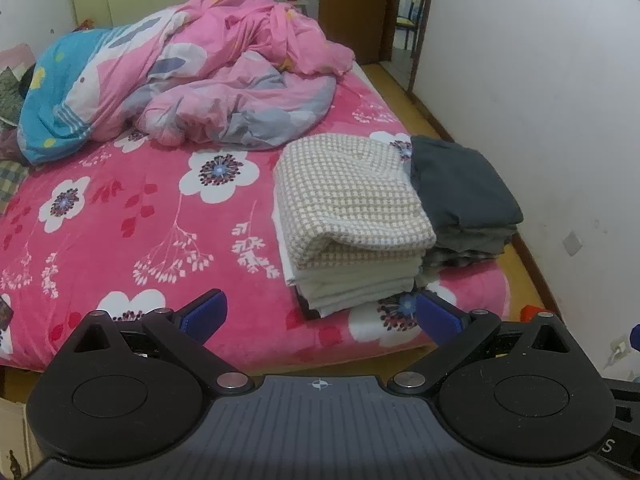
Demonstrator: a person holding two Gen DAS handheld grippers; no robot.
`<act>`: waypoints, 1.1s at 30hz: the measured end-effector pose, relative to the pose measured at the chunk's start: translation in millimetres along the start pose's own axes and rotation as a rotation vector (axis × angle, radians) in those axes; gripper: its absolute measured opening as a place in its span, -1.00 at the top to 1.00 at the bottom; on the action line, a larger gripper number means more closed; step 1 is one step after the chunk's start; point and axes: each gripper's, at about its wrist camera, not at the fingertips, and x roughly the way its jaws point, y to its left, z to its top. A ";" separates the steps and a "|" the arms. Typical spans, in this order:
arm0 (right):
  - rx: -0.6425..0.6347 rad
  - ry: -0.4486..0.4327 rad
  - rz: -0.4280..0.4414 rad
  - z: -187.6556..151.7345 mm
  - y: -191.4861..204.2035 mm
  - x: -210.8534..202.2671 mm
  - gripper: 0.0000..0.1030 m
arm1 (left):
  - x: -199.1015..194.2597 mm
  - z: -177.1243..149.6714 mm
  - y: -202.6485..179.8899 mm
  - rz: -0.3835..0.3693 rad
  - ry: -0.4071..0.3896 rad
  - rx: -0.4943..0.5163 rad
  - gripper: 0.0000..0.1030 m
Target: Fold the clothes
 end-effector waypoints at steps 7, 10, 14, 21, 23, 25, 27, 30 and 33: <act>-0.015 0.003 0.021 -2.1 8.7 -0.3 -1.00 | -0.9 -0.5 5.2 0.011 0.000 -0.007 -0.97; -0.020 0.001 0.025 -3.3 11.9 -1.6 -1.00 | -0.5 -0.8 7.8 0.017 0.003 -0.011 -0.97; -0.020 0.001 0.030 -2.3 14.5 -1.2 -1.00 | 0.4 -0.9 10.3 0.024 0.006 -0.017 -0.97; -0.026 0.002 0.034 -2.1 18.5 -0.7 -1.00 | 0.0 -1.3 12.3 0.027 0.004 -0.023 -0.97; -0.028 0.001 0.034 -2.8 20.4 -1.4 -1.00 | -0.2 -1.4 13.1 0.026 0.004 -0.023 -0.97; -0.029 0.000 0.034 -2.5 21.1 -1.7 -1.00 | -0.5 -1.4 14.0 0.026 0.004 -0.024 -0.97; -0.031 0.000 0.034 -2.3 21.3 -1.3 -1.00 | -0.7 -1.6 14.5 0.029 0.003 -0.026 -0.97; -0.033 0.001 0.033 -3.0 22.1 -1.2 -1.00 | -0.6 -2.1 15.4 0.026 0.005 -0.029 -0.97; -0.035 0.003 0.032 -2.3 22.4 -1.0 -1.00 | -0.3 -2.1 15.8 0.023 0.007 -0.032 -0.97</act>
